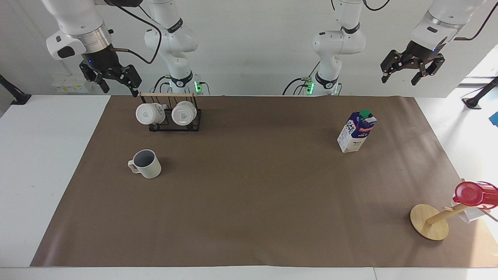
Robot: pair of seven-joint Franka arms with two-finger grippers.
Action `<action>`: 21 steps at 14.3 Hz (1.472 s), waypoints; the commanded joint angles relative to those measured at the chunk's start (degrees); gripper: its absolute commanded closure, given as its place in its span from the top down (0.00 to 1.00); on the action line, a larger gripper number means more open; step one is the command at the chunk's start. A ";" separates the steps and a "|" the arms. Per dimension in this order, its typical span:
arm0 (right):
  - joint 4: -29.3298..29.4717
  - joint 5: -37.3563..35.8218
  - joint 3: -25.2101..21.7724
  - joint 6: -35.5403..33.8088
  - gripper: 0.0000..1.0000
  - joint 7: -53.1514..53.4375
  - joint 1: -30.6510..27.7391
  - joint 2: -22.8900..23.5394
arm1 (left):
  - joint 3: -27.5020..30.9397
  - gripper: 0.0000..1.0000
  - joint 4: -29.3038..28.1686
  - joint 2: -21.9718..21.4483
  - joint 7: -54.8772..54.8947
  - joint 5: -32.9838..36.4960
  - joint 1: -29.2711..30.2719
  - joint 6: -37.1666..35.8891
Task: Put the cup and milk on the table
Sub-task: 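Reach the right gripper to the black-and-white mug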
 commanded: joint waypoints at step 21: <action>-24.45 0.13 0.06 33.18 1.00 -3.68 0.12 6.50 | -0.17 1.00 1.16 0.37 0.13 0.24 0.86 -1.80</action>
